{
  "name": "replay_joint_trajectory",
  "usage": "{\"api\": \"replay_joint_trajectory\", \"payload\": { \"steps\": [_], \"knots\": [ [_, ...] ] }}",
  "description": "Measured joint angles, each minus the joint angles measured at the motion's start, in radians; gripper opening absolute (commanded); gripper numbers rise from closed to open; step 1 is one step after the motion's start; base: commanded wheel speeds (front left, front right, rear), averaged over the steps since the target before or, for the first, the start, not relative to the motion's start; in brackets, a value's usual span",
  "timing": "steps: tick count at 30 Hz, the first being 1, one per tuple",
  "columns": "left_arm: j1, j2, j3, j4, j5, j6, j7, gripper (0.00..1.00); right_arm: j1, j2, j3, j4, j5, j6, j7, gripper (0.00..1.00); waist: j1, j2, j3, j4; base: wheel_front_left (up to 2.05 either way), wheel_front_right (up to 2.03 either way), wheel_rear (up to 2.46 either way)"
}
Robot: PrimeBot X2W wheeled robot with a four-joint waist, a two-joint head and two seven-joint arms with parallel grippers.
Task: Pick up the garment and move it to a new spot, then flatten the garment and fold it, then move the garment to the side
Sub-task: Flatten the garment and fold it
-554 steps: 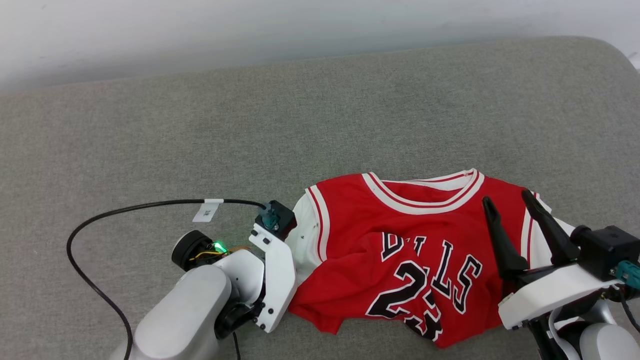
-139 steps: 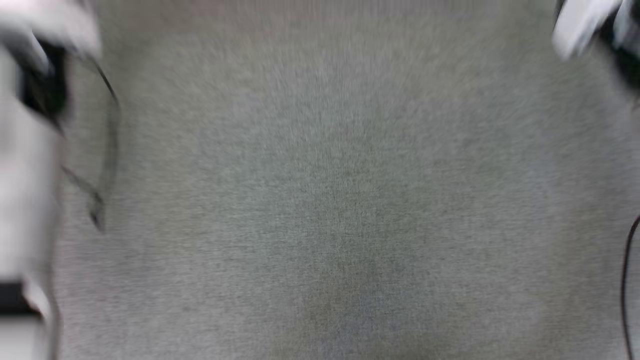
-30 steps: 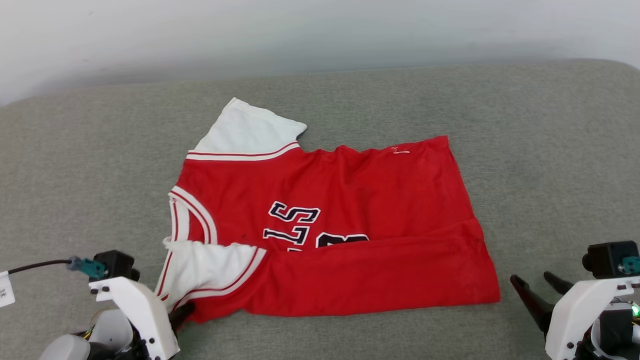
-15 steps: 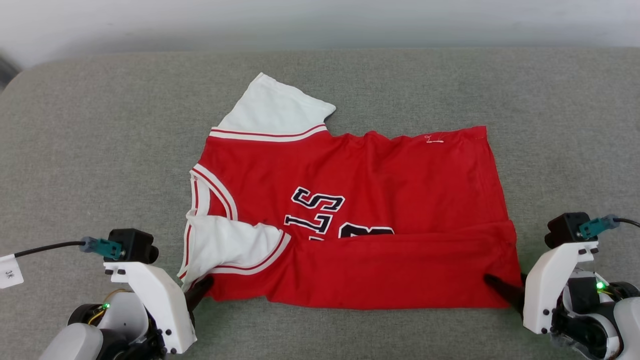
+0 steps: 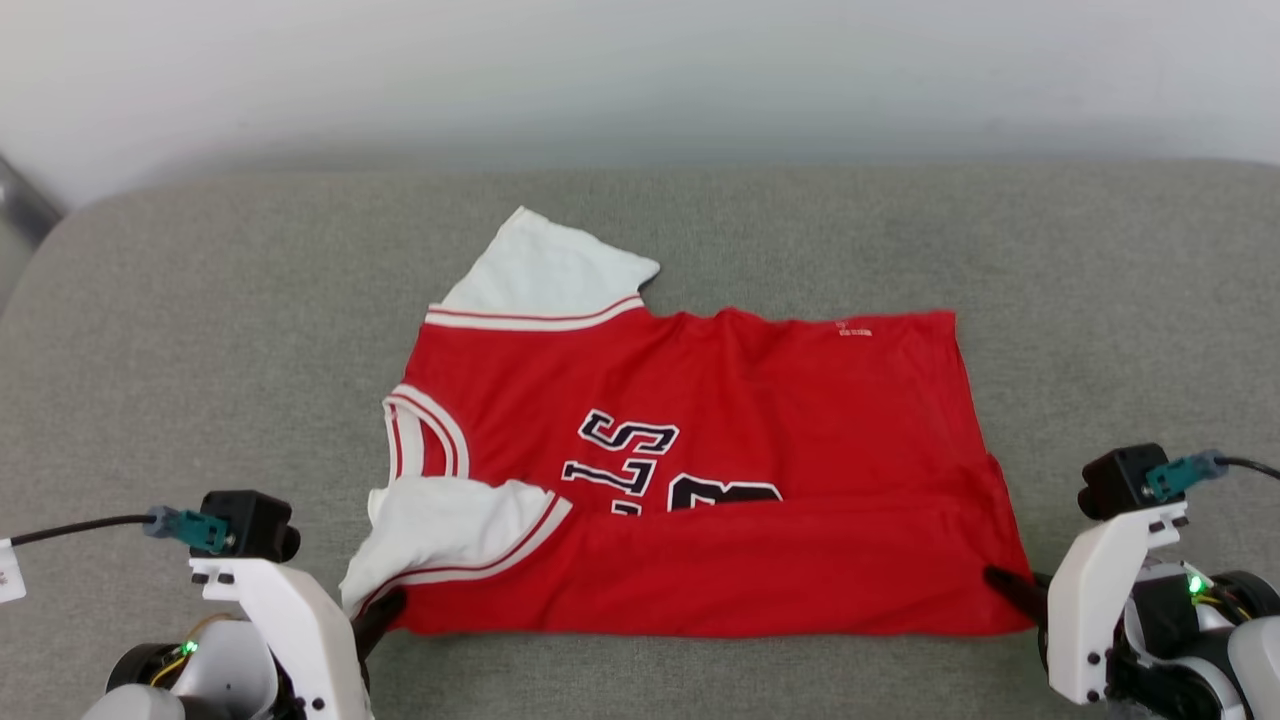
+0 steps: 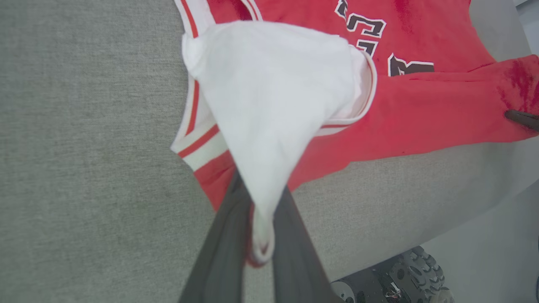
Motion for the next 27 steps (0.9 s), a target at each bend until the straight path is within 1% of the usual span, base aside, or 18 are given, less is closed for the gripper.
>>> {"api": "replay_joint_trajectory", "payload": {
  "steps": [5,8,10,14,15,16,17,18,21,24,27],
  "knots": [
    [0.052,0.018,-0.003,-0.032,0.003,0.019,0.008,0.0,0.068,-0.008,-0.006,-0.053,-0.001,0.0,0.012,0.0,0.0,0.0,-0.064,-0.005,0.0,0.0,0.0],
    [0.094,0.022,-0.016,-0.043,-0.002,0.028,0.025,0.0,0.118,-0.008,-0.028,-0.077,-0.007,0.0,0.03,0.0,0.0,0.0,-0.1,-0.008,0.0,0.0,0.0],
    [0.118,0.022,-0.024,-0.041,-0.016,0.035,0.039,0.0,0.154,-0.004,-0.044,-0.086,-0.012,0.0,0.049,0.0,-0.0001,0.0,-0.119,-0.01,0.0,0.0,0.0],
    [0.16,0.012,-0.035,-0.029,-0.036,0.043,0.049,0.0,0.224,0.026,-0.082,-0.105,-0.02,0.0,0.069,0.0,-0.0001,0.0,-0.142,-0.017,0.0,0.0,0.0],
    [0.17,0.001,-0.041,-0.015,-0.037,0.043,0.039,0.0,0.256,0.045,-0.095,-0.109,-0.027,0.0,0.067,0.1,-0.0001,0.0,-0.143,-0.019,0.0,0.0,0.0],
    [0.17,-0.007,-0.041,-0.003,-0.036,0.043,0.031,0.35,0.27,0.057,-0.1,-0.108,-0.034,0.0,0.053,0.49,-0.0001,0.0,-0.142,-0.02,0.0,0.0,0.0],
    [0.169,-0.013,-0.044,0.009,-0.039,0.038,0.031,0.6,0.28,0.068,-0.102,-0.104,-0.036,0.0,0.038,1.0,-0.0001,0.0,-0.139,-0.021,0.0,0.0,0.0],
    [0.168,-0.022,-0.045,0.019,-0.038,0.035,0.017,1.0,0.288,0.075,-0.101,-0.103,-0.045,0.0,0.017,1.0,-0.0001,0.0,-0.136,-0.022,0.0,0.0,0.0],
    [0.151,-0.03,-0.036,0.058,0.001,0.044,-0.035,1.0,0.288,0.091,-0.103,-0.118,-0.077,0.0,-0.082,1.0,0.0,0.0,-0.13,-0.033,0.0,0.0,0.0],
    [0.124,-0.049,-0.023,0.071,0.022,0.044,-0.089,1.0,0.283,0.105,-0.111,-0.142,-0.122,0.0,-0.209,1.0,0.0,0.0,-0.129,-0.049,0.0,0.0,0.0],
    [0.093,-0.051,-0.001,0.073,0.051,0.048,-0.148,1.0,0.269,0.123,-0.128,-0.157,-0.174,0.0,-0.326,1.0,-0.0001,0.0,-0.13,-0.068,0.0,0.0,0.0]
  ]
}}
